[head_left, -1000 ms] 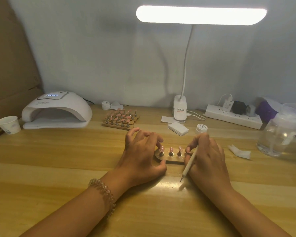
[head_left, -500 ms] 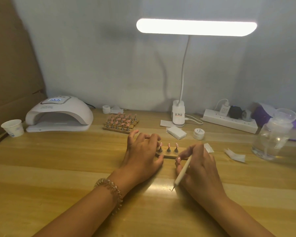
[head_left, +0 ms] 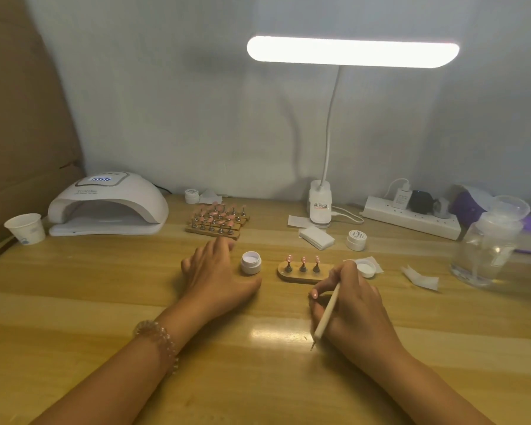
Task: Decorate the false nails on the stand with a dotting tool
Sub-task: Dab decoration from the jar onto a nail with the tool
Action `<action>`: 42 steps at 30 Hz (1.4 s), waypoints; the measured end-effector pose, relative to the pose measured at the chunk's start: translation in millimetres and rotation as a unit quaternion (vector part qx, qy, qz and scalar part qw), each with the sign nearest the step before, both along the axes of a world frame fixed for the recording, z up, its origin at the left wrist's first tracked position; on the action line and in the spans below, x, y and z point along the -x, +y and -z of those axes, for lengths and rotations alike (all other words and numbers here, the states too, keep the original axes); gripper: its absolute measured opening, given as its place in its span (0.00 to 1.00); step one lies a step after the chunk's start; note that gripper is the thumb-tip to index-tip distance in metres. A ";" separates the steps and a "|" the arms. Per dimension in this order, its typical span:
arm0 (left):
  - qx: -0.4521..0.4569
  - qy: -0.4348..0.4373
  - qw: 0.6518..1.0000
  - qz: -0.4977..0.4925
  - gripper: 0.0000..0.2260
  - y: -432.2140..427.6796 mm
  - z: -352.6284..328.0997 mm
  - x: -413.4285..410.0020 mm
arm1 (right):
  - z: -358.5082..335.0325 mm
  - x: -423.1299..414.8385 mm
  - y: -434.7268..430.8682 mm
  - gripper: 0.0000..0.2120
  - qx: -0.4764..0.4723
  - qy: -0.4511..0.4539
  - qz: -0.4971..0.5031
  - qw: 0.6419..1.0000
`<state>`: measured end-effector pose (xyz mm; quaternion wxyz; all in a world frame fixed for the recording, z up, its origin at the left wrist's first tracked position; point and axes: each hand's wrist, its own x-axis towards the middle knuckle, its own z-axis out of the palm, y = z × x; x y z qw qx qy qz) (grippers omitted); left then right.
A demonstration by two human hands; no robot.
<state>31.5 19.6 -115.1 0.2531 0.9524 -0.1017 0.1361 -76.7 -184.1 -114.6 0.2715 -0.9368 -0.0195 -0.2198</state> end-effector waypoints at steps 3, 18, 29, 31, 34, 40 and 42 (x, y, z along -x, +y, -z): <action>0.013 0.031 0.999 0.014 0.25 0.8 4.1 -4.4 | -1.9 2.5 -0.7 0.21 -0.025 -0.016 0.004 1.000; -0.035 -0.052 0.955 0.291 0.16 -22.5 -9.0 37.6 | -17.8 10.7 7.7 0.19 -0.285 -0.086 -0.058 0.953; -0.048 -0.074 0.943 0.322 0.16 -23.4 -8.8 35.4 | -13.8 1.6 16.4 0.12 -0.280 -0.059 -0.067 0.956; -0.045 -0.078 0.942 0.322 0.16 -23.5 -9.2 36.0 | -13.8 1.3 17.3 0.12 -0.271 -0.056 -0.060 0.959; -0.045 -0.081 0.942 0.323 0.16 -23.4 -9.8 36.4 | -14.6 0.1 17.6 0.12 -0.271 -0.050 -0.051 0.960; -0.048 -0.084 0.941 0.324 0.16 -23.2 -8.3 34.5 | -14.5 -0.8 17.7 0.12 -0.253 -0.058 -0.048 0.965; -0.049 -0.087 0.941 0.323 0.16 -23.5 -7.8 34.2 | -14.0 -1.0 17.4 0.12 -0.247 -0.056 -0.050 0.966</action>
